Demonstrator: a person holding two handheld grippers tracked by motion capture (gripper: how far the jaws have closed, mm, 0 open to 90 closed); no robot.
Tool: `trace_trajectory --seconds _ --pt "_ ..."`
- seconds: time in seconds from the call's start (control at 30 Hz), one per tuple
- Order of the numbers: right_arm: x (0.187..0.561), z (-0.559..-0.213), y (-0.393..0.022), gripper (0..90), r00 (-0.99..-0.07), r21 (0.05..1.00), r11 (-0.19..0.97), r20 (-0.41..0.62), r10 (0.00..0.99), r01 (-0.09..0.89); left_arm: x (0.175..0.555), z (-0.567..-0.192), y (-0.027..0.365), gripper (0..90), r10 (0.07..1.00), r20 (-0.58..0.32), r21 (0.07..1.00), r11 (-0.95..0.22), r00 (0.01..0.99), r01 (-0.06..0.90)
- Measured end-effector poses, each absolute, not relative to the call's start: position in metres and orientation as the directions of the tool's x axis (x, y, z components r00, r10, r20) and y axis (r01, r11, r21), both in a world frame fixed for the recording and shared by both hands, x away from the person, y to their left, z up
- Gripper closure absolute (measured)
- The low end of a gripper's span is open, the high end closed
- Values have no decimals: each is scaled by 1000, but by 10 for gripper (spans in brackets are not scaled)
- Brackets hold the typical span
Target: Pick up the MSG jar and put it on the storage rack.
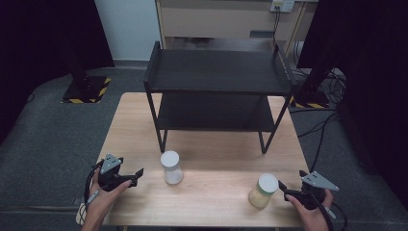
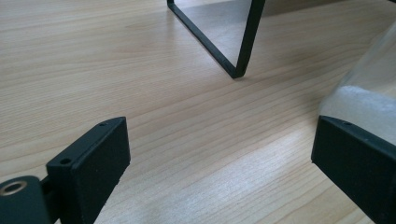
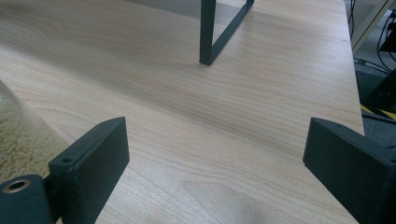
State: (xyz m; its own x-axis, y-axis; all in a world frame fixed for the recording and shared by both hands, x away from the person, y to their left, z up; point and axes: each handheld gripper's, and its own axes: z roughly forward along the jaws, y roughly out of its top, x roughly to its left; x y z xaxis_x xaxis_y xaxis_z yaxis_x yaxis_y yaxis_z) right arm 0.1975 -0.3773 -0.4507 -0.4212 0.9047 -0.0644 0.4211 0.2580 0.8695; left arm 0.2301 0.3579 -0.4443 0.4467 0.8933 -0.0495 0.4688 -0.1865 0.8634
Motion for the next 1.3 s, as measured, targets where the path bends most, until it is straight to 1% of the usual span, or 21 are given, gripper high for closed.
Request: trace_trajectory --seconds 0.6,0.8,0.97,1.07,1.3 --pt "201 -453 -374 75 -429 872 266 -73 901 411 231 -445 355 33 877 -29 864 -220 479 454" --pt "201 -453 -375 76 -418 873 258 -69 906 414 232 -446 361 33 850 -28 875 -234 527 424" --pt "201 -453 -376 75 -415 873 255 -68 907 415 230 -446 365 33 816 -34 899 -227 578 374" --pt "201 -454 -376 75 -415 870 255 -65 908 421 231 -447 366 33 776 -25 913 -239 630 331" --pt "201 -453 -376 76 -412 871 254 -66 909 421 236 -446 363 32 695 -9 925 -268 719 270"
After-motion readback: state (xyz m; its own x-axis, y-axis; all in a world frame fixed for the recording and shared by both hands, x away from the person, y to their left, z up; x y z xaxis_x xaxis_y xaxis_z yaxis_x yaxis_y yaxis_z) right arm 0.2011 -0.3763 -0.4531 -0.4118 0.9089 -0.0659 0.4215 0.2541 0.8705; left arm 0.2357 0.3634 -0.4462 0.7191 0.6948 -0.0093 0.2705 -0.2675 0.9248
